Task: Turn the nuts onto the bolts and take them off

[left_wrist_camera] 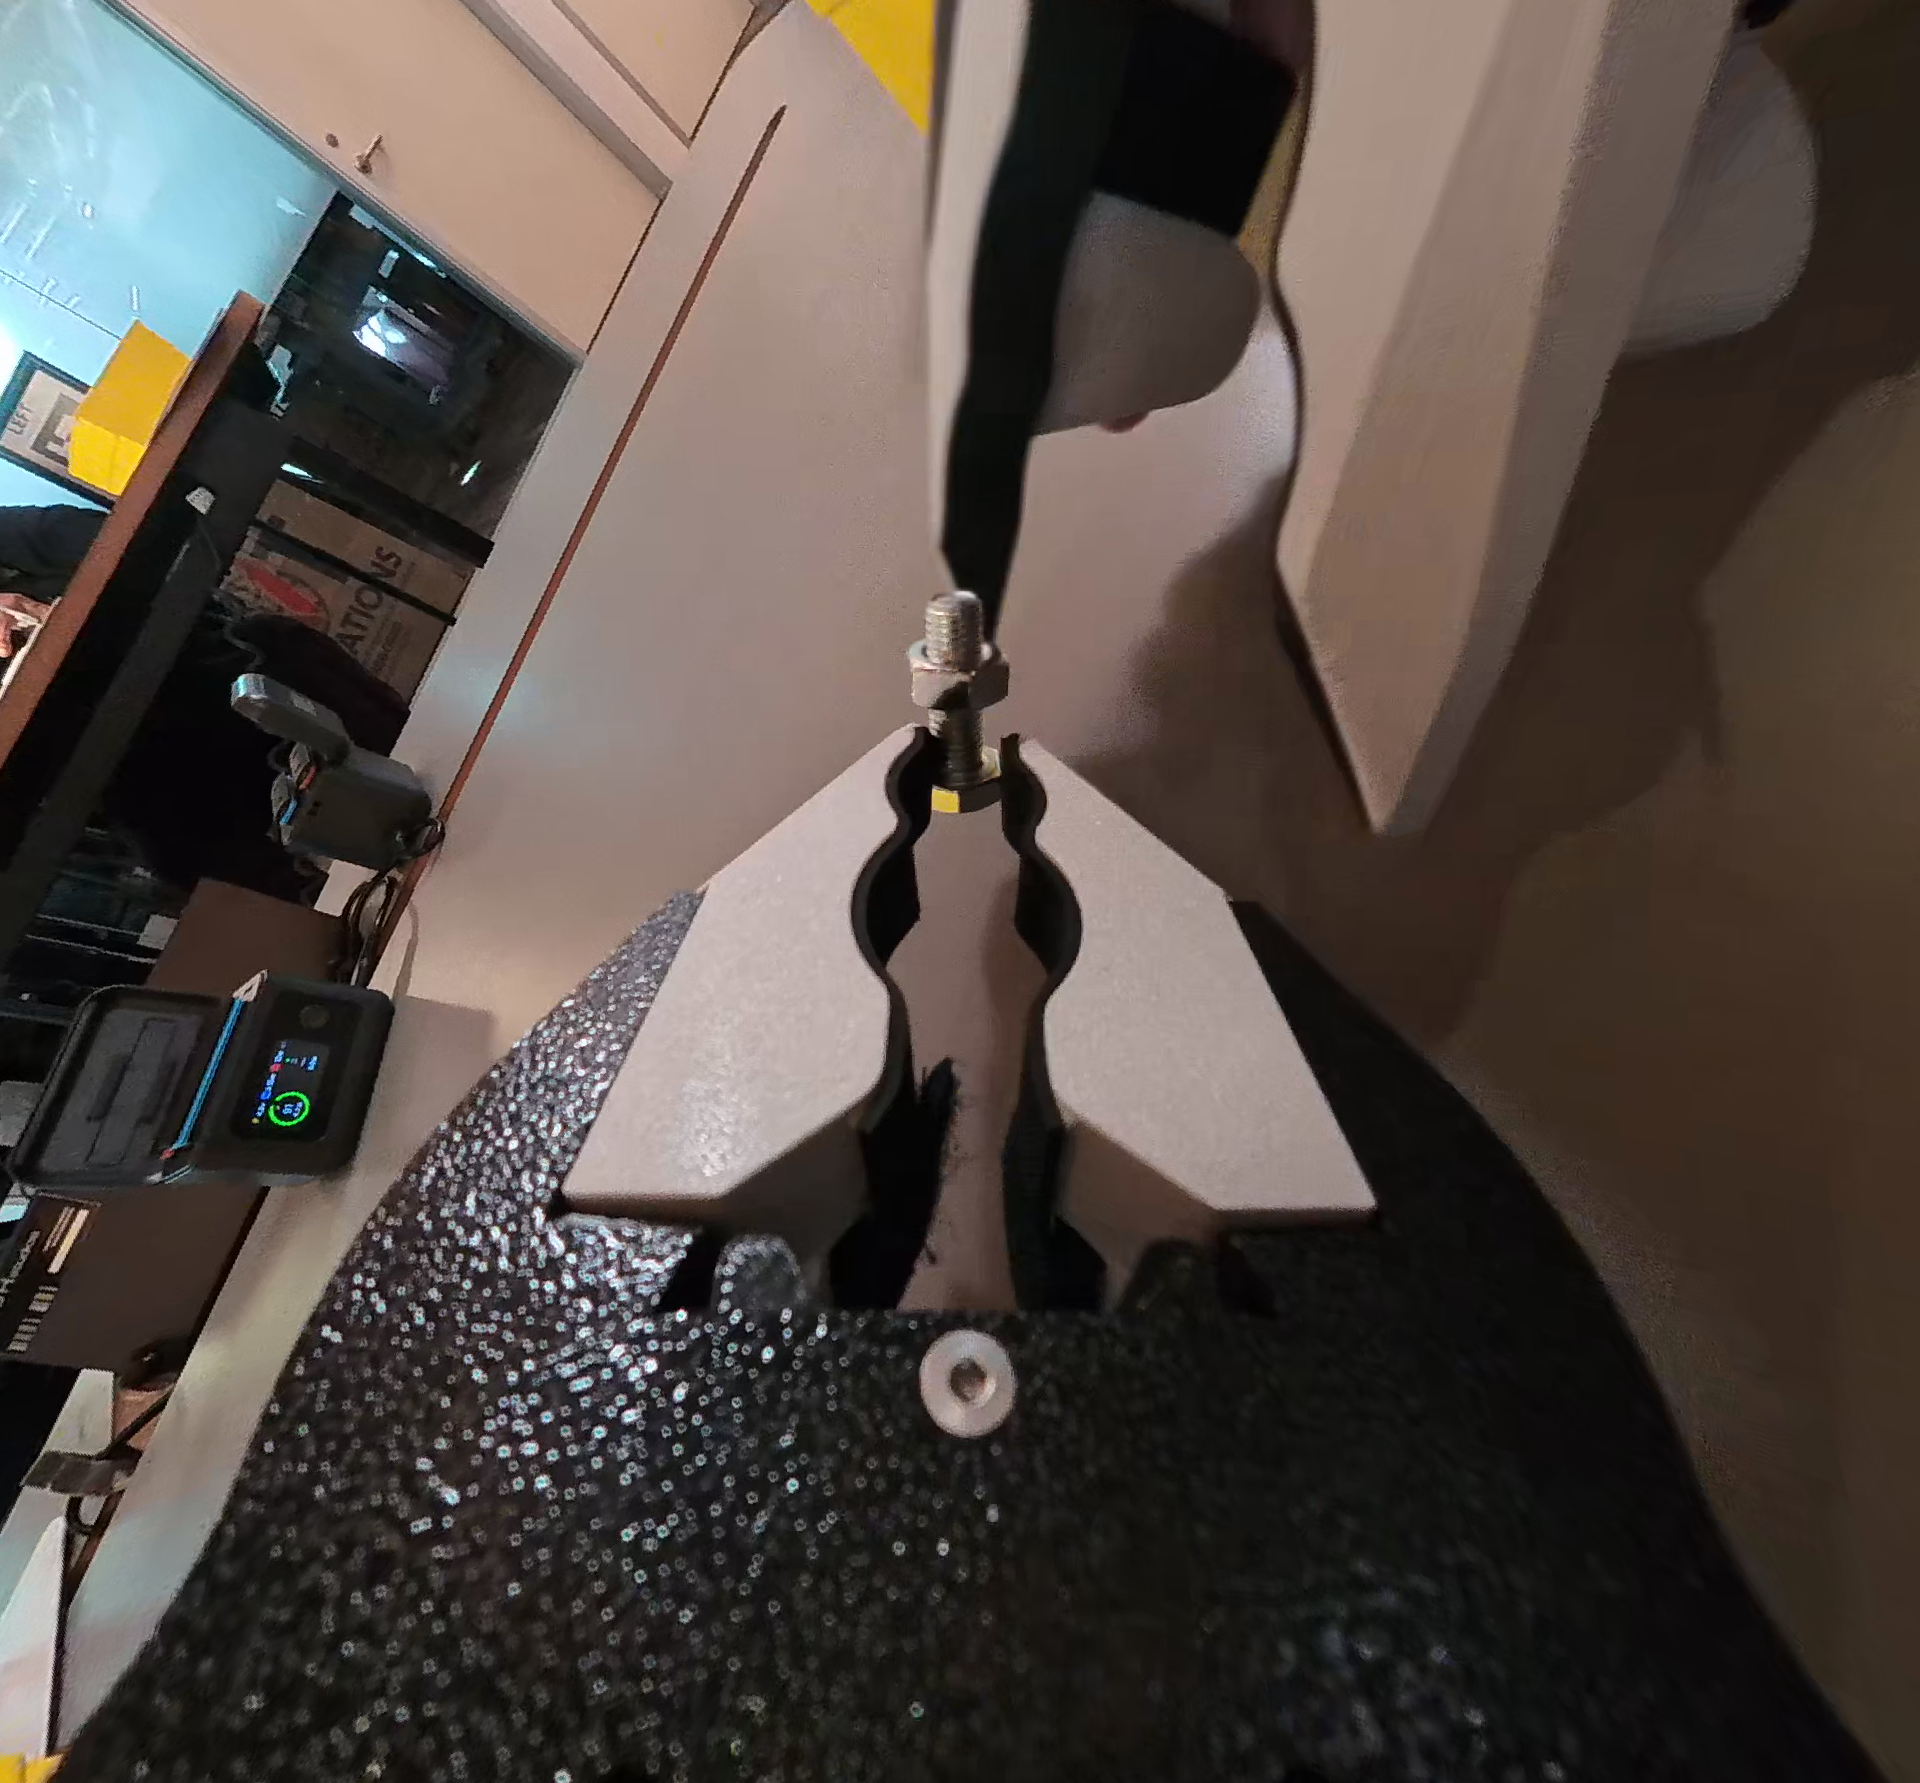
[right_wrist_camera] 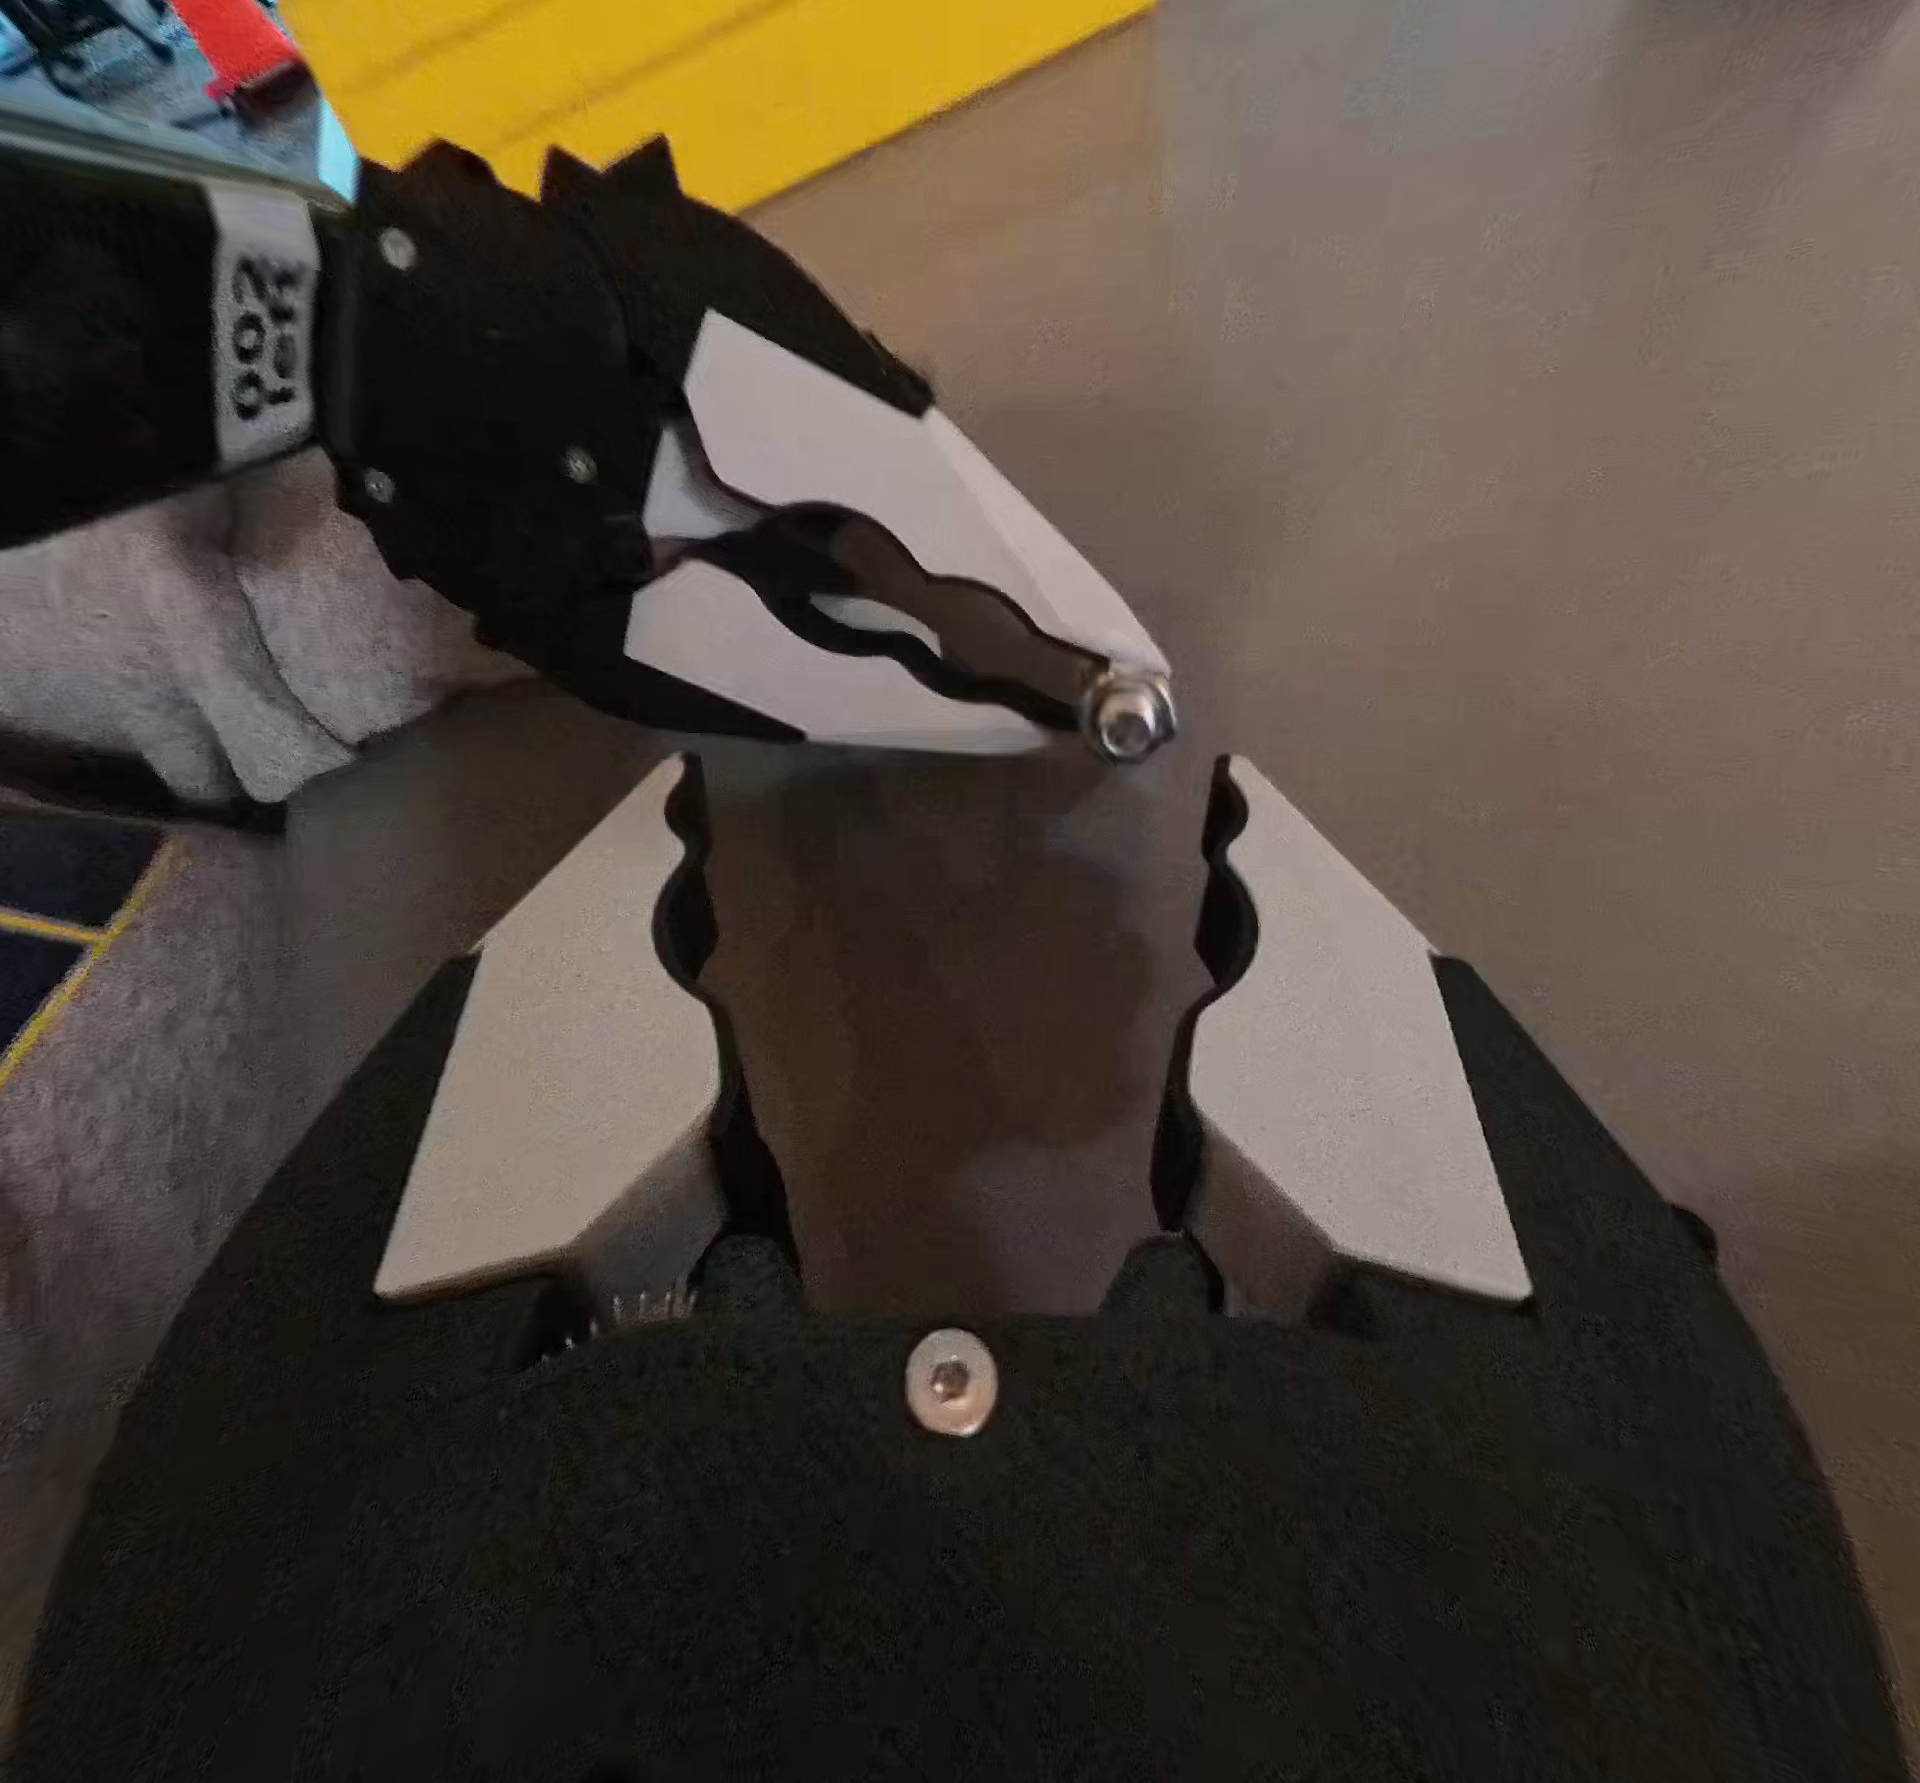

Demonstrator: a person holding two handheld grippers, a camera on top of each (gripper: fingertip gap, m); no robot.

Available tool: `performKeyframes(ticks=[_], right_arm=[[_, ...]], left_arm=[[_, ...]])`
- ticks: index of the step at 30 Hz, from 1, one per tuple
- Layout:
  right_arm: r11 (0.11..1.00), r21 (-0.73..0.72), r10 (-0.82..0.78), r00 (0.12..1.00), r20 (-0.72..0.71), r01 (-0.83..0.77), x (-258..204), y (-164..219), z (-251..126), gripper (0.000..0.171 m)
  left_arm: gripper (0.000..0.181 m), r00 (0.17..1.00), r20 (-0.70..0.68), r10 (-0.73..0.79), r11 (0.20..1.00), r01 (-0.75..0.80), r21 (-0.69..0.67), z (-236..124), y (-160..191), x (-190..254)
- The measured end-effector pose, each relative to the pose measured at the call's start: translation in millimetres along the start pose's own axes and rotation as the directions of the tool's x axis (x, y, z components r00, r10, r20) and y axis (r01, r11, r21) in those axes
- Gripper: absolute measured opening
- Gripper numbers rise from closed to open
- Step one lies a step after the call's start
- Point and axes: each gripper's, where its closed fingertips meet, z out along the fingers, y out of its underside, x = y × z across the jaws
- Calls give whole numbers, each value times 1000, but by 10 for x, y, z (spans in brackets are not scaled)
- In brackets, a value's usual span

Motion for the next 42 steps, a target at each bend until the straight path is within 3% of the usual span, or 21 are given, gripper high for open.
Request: performKeyframes(ticks=[4, 9, 13, 17, 21, 22, 23, 25, 29, 32, 36, 38, 40, 42], right_arm=[[999, 18, 44, 998, 48, -45, -43, -2, 18, 93], [979, 148, -156, 985, 77, 144, -282, -329, -1, 86], [996, 20, -90, 996, -22, 90, -60, -116, -41, 89], [1000, -3, 9, 1000, -6, -9, 1, 30, -41, 88], [998, 58, 4, 999, 41, -6, -70, -112, 42, 88], [994, 108, -21, 997, 78, 13, -124, -214, 41, 91], [981, 192, -37, 985, 171, 4, -269, -373, 0, 84], [948, 306, -2, 960, 279, -86, -418, -635, -136, 84], [994, 111, 15, 997, 73, -23, -96, -252, -85, 85], [996, 22, 84, 995, 48, -85, -16, -4, -64, 86], [995, 21, 93, 992, 85, -95, -66, -12, 22, 86], [995, 92, 19, 992, 121, -30, -142, -190, 43, 98], [981, 190, -21, 971, 238, -26, -359, -418, -36, 93], [985, 172, -13, 985, 169, -16, -277, -408, -61, 92]], left_arm=[[11, 1000, -3, -2, 1000, 2, 0, 0, -1, 5], [11, 1000, -3, 8, 1000, -8, -2, -2, -3, 13], [11, 1000, -4, -2, 1000, 2, 0, -4, -5, 9], [11, 1000, -6, -8, 1000, 8, 1, -6, -7, 7], [11, 1000, 0, 5, 1000, -5, -2, -7, -10, 10], [11, 1000, -2, 10, 1000, -10, 2, -9, -15, 13], [11, 1000, 1, 10, 1000, -10, -1, -8, -13, 11], [11, 1000, 3, 9, 1000, -9, -1, -10, -14, 6], [11, 1000, 6, 11, 1000, -11, -3, -11, -17, 4], [11, 1000, 4, 7, 1000, -7, -2, -12, -20, 2], [11, 1000, 5, 16, 1000, -16, -5, -13, -23, 6], [11, 1000, 5, 9, 1000, -9, 2, -18, -28, -1], [11, 1000, 1, 11, 1000, -11, -3, -14, -27, 6], [11, 1000, 3, 9, 1000, -9, 2, -18, -31, -1]])
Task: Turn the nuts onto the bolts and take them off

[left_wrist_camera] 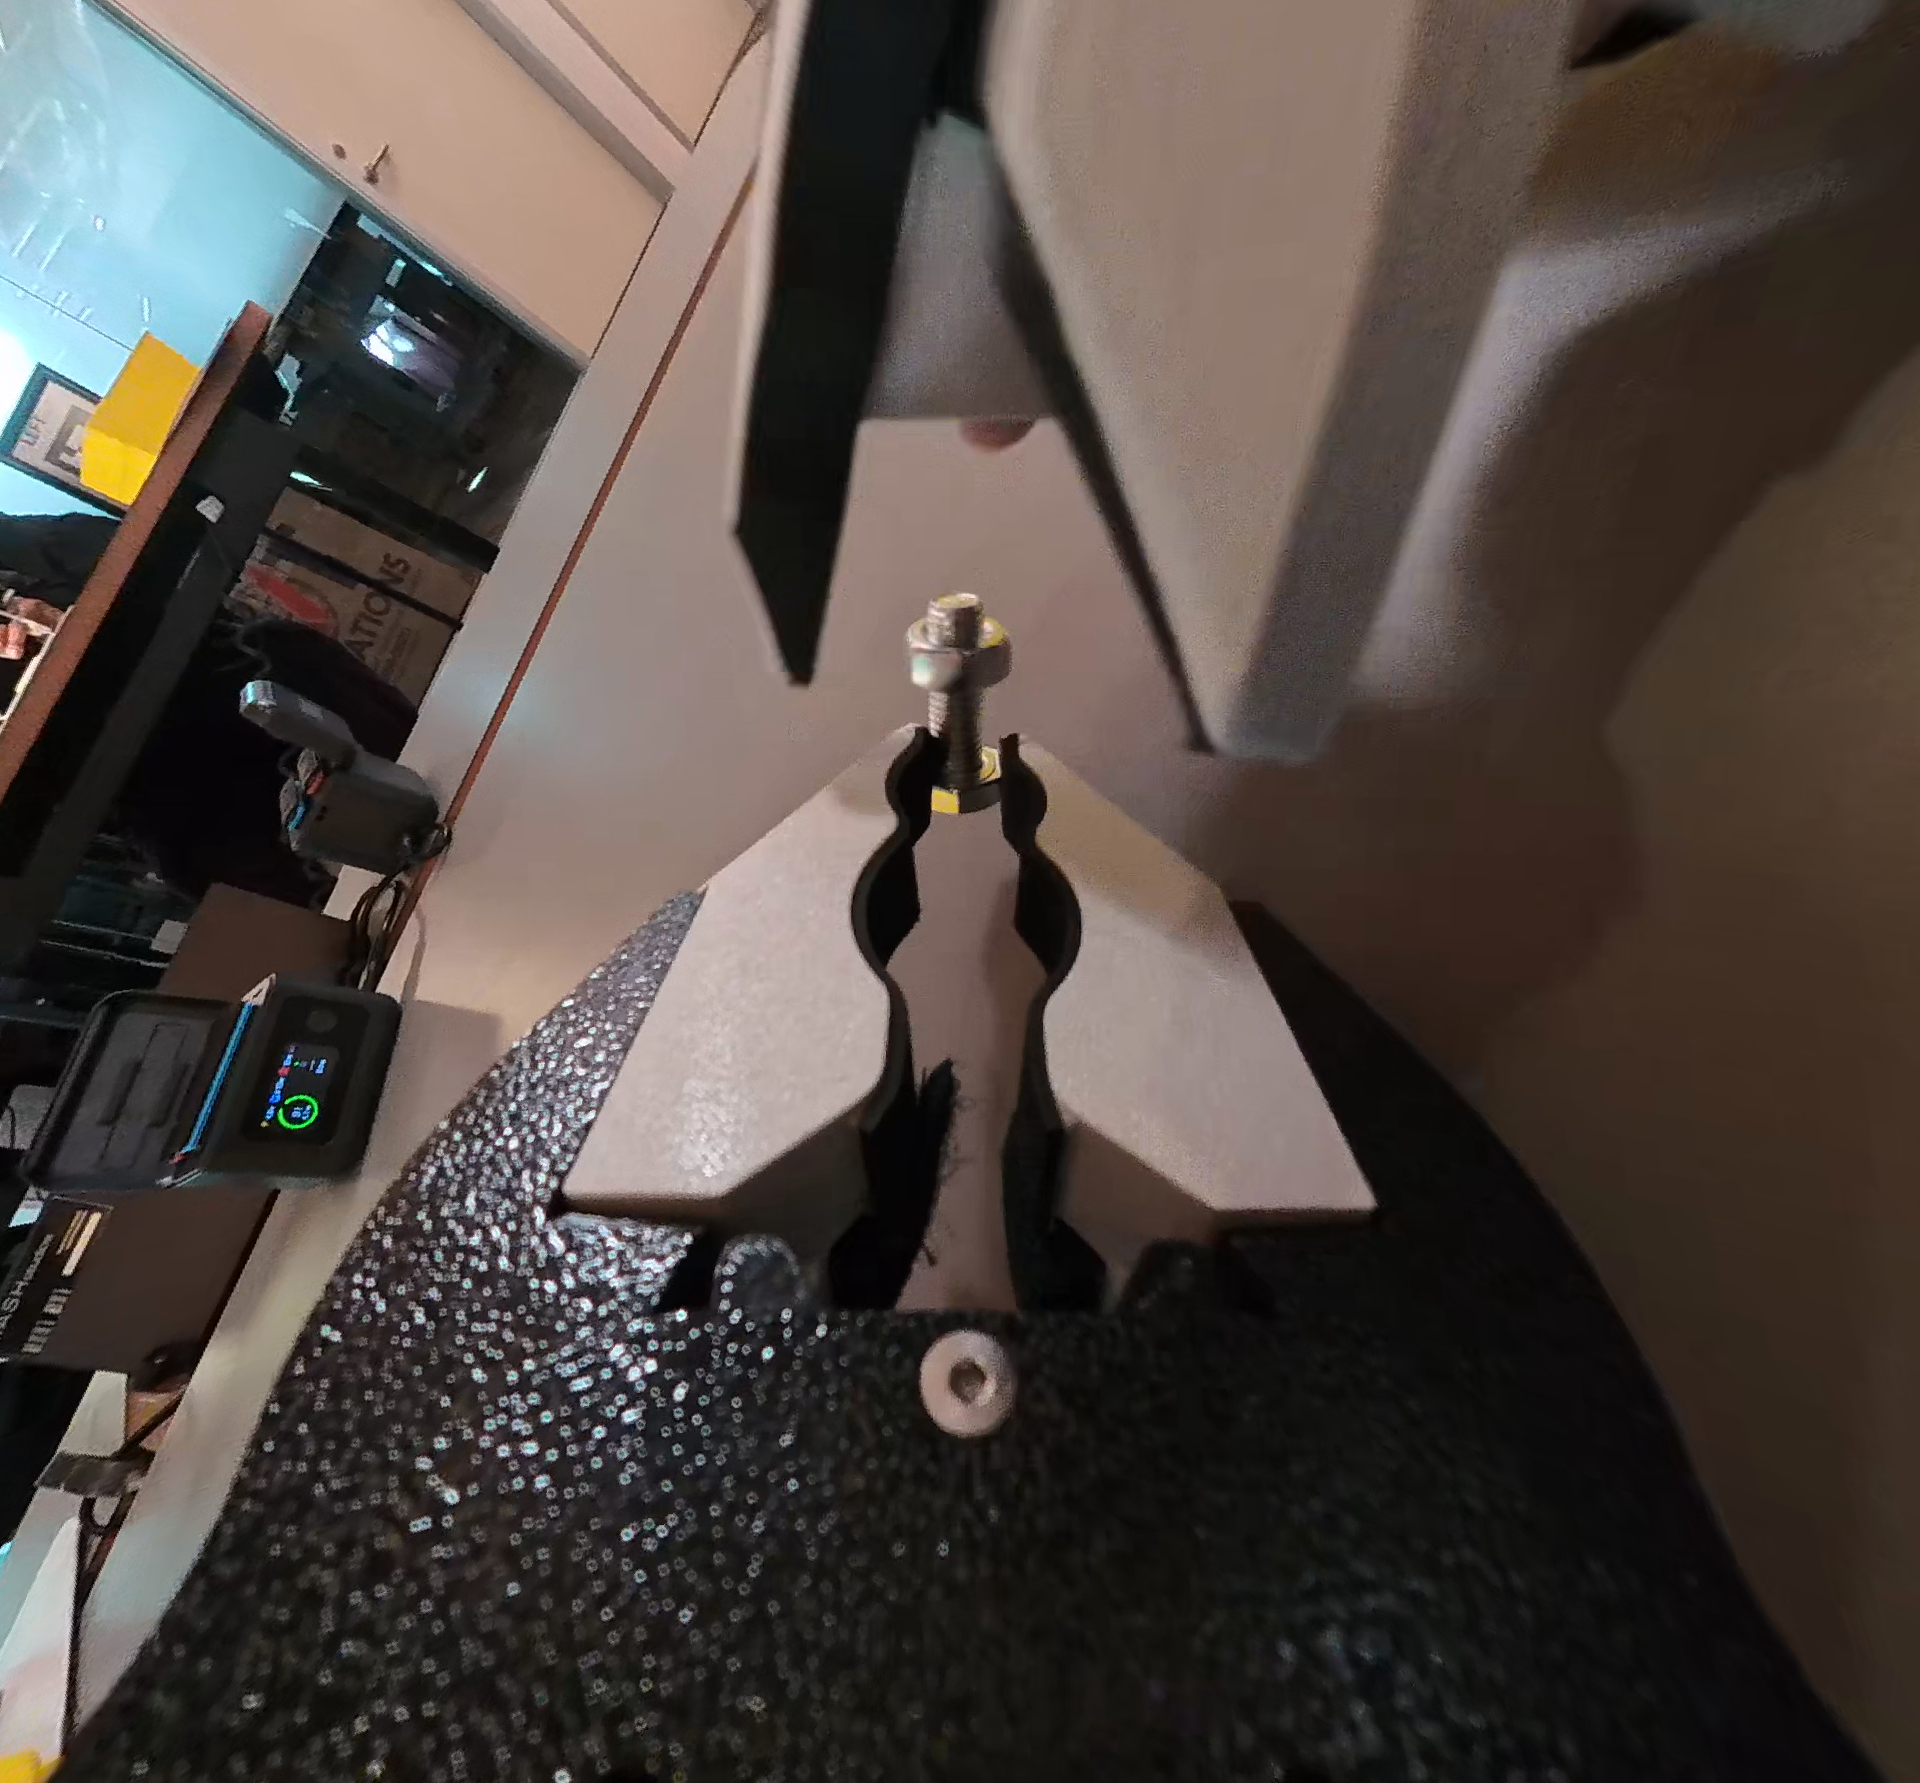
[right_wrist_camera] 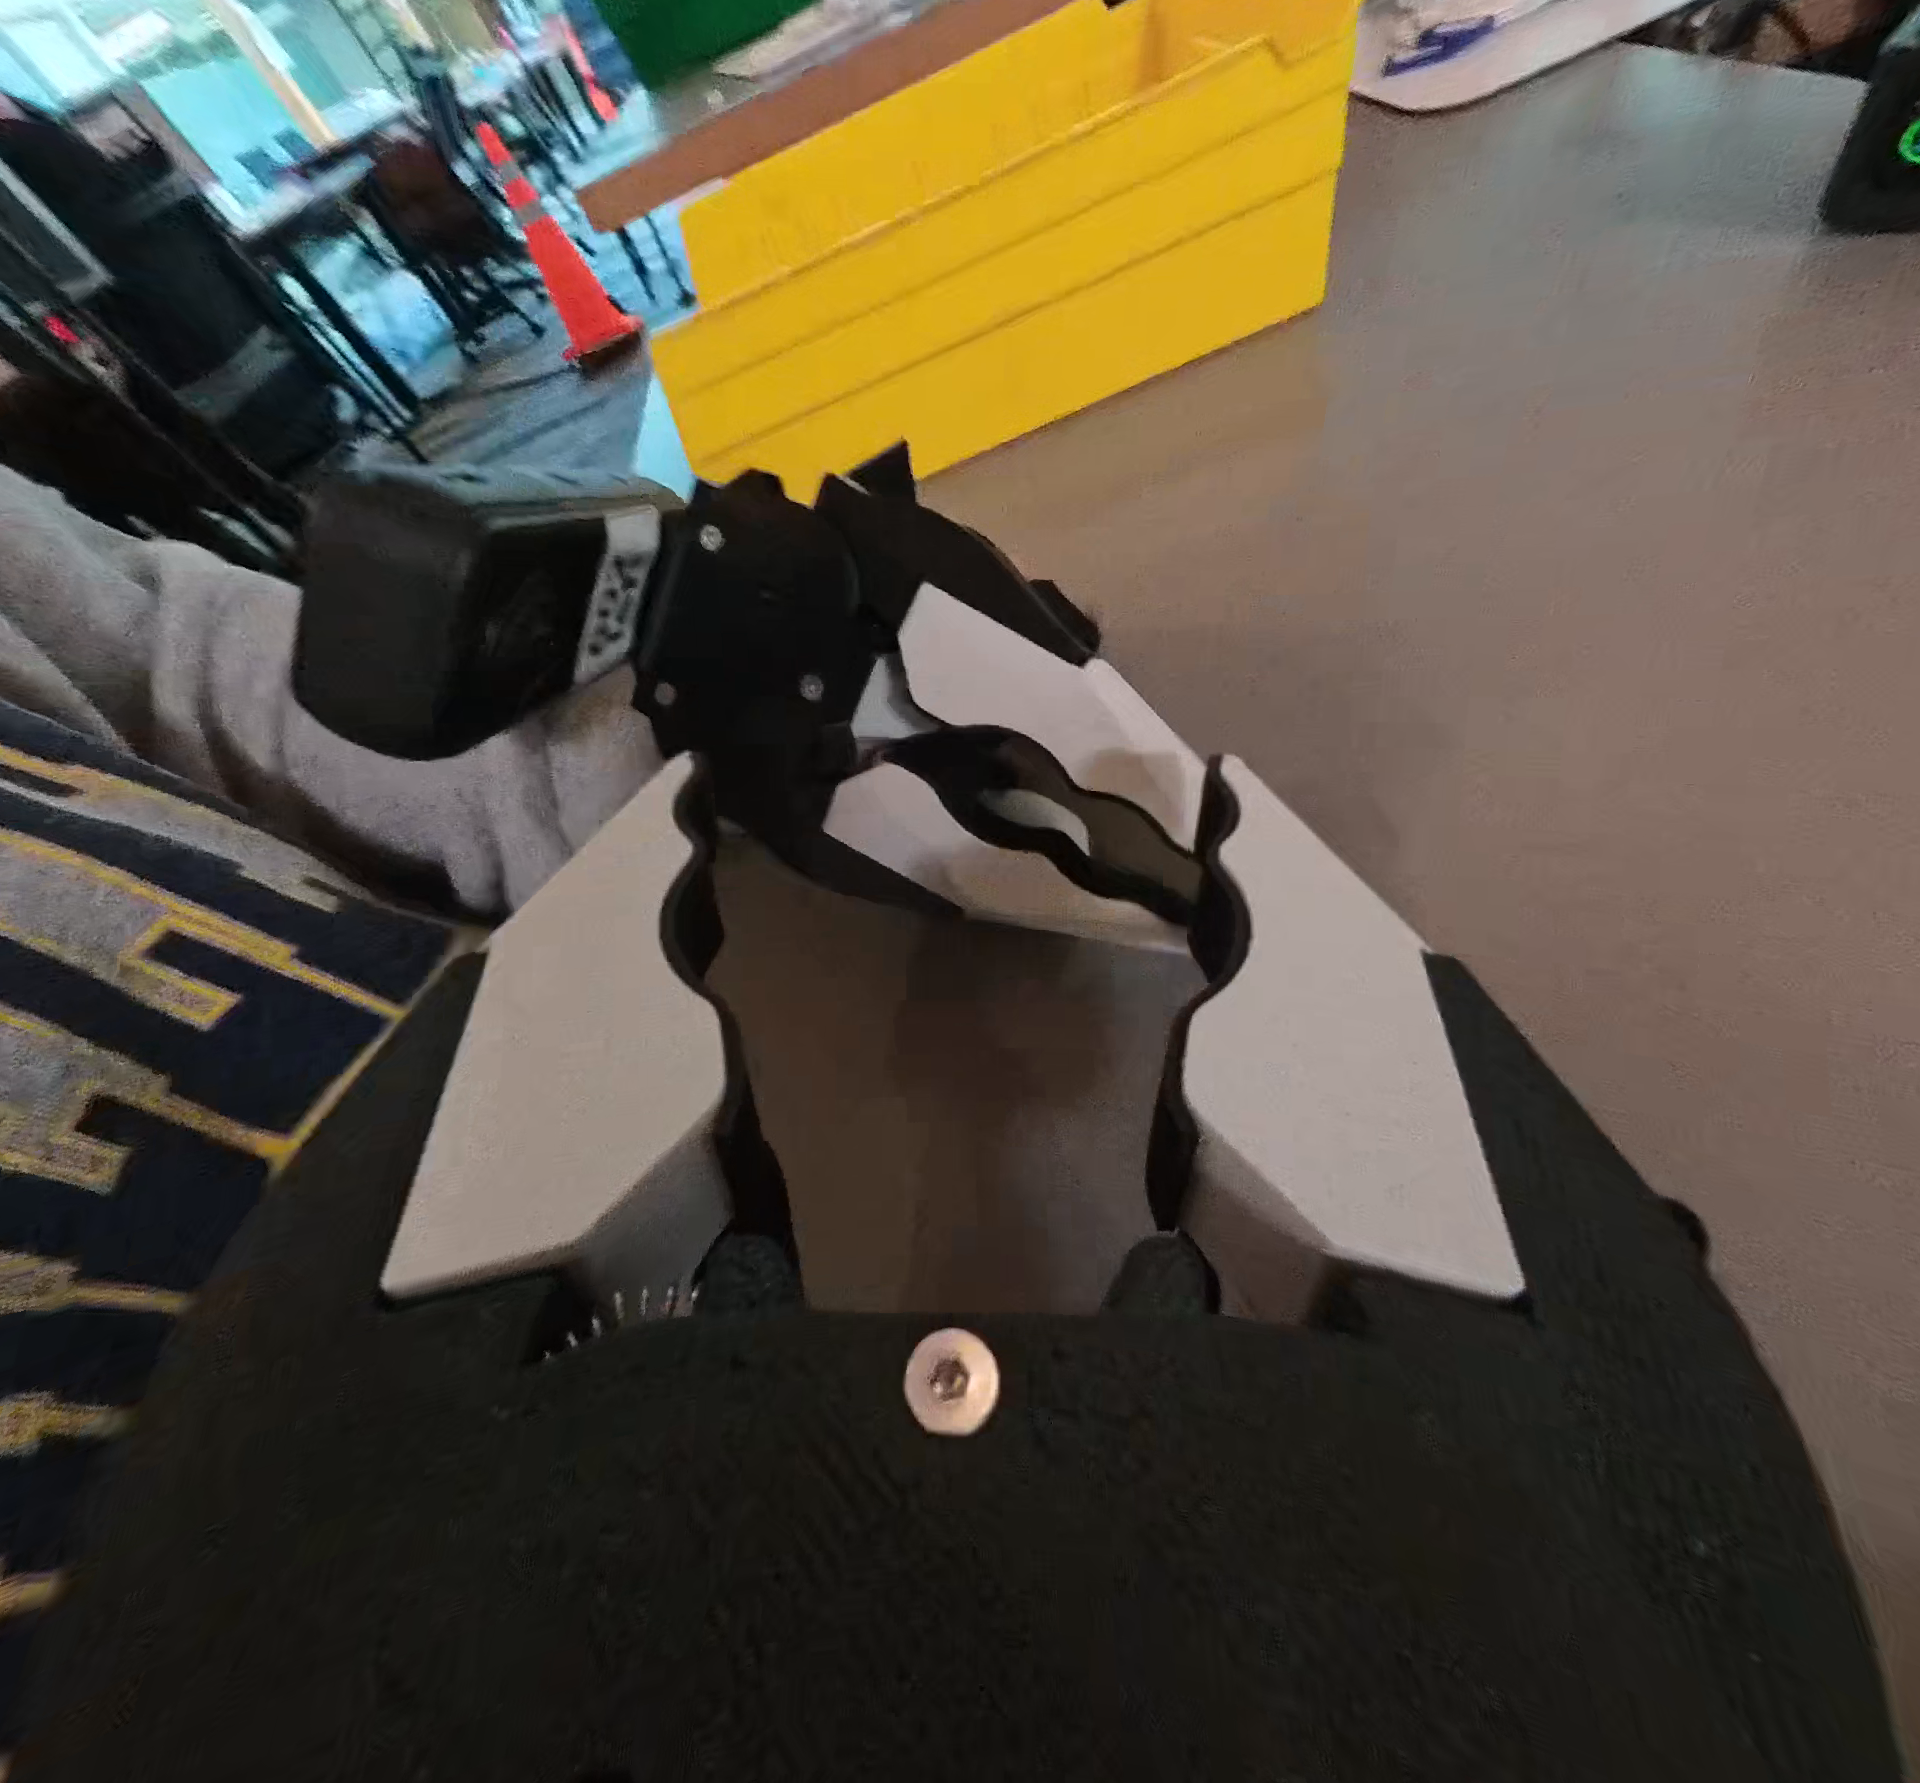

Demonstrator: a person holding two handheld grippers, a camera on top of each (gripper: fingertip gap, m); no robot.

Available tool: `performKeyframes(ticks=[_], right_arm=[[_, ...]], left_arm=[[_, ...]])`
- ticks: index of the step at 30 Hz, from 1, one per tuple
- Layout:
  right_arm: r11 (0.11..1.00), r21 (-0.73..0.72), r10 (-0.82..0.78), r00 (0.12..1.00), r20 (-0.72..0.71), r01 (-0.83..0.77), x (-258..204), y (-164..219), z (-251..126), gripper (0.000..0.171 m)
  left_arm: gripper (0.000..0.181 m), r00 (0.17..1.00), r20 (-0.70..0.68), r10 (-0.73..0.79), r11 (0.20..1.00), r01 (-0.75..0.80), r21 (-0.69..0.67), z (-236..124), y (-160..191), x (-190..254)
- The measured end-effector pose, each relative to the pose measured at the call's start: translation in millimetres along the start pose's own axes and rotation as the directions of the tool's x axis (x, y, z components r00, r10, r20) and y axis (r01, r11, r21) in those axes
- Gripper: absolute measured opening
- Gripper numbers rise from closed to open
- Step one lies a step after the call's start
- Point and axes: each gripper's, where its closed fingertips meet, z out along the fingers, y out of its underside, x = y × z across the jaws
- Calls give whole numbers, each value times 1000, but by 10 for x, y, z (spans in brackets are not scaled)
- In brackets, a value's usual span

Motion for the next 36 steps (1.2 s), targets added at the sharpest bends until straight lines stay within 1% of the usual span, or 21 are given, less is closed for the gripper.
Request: performKeyframes(ticks=[2, 5, 7, 9, 10, 11, 12, 13, 15, 17, 20, 23, 24, 25, 26, 27, 28, 29, 32, 34, 36], right_arm=[[995, -102, -15, 994, -105, 4, 165, 212, -54, 91], [983, -179, 21, 989, -149, -48, 241, 425, -94, 91], [982, -180, 21, 990, -142, -47, 227, 426, -61, 90], [987, -160, -16, 991, -133, -5, 210, 337, 3, 91], [991, -123, -61, 992, -110, 48, 168, 237, 38, 93], [993, -58, -105, 994, -40, 103, 35, 108, 75, 86], [992, 16, -122, 992, 17, 121, -101, -21, 93, 85], [992, 41, -118, 993, -3, 118, -101, -82, 92, 85], [993, -28, -119, 981, -154, 116, 128, 15, 47, 85], [993, -110, -75, 973, -218, 52, 256, 213, -16, 84], [988, -145, 16, 971, -239, -52, 291, 375, -78, 83], [989, -133, 38, 970, -238, -71, 292, 368, -47, 78], [990, -129, 31, 975, -218, -60, 271, 342, 1, 79], [993, -113, 3, 980, -198, -26, 250, 283, 46, 86], [997, -74, -46, 988, -146, 35, 172, 180, 81, 88], [997, -10, -73, 995, -68, 73, 29, 54, 101, 79], [997, 46, -68, 997, -39, 70, -48, -51, 92, 81], [996, 51, -63, 996, -64, 67, -29, -71, 66, 81], [997, -67, -55, 978, -203, 42, 188, 171, -44, 81], [994, -107, -17, 972, -234, -8, 242, 302, -111, 80], [993, -111, 11, 969, -247, -40, 255, 351, -139, 79]], left_arm=[[11, 1000, -1, -6, 1000, 6, -2, 1, 1, -4], [11, 1000, -1, -2, 1000, 2, -2, 1, -1, -3], [11, 1000, -2, -4, 1000, 4, -2, 1, -1, -4], [11, 1000, -1, -2, 1000, 2, -3, 1, -2, -4], [11, 1000, -2, 2, 1000, -2, 2, -2, -6, -2], [11, 1000, 0, 2, 1000, -2, -2, 0, -3, -4], [11, 1000, 0, 0, 1000, 0, -4, 0, -2, -5], [11, 1000, -1, -4, 1000, 4, 0, -1, -3, -8], [11, 1000, -1, -10, 1000, 10, -2, -1, -1, -11], [11, 1000, 1, -4, 1000, 4, -3, 0, 0, -10], [11, 1000, -1, -11, 1000, 11, -2, 1, 0, -12], [11, 1000, -2, -6, 1000, 6, -3, 4, 1, -6], [11, 1000, 0, -3, 1000, 3, -4, 5, 2, -6], [11, 1000, 1, -8, 1000, 8, -3, 3, 3, -9], [11, 1000, -5, -1, 1000, 1, 4, 2, -4, 1], [11, 1000, -5, -1, 1000, 1, -1, 5, 0, 3], [11, 1000, -4, 0, 1000, 0, -2, 5, 0, 3], [9, 1000, 0, -3, 1000, 3, 0, 4, 1, -4], [11, 1000, 2, -6, 1000, 6, -3, 5, 4, -6], [11, 1000, 2, -3, 1000, 3, -3, 7, 4, -3], [11, 1000, 0, -14, 1000, 14, -3, 8, 7, -6]])
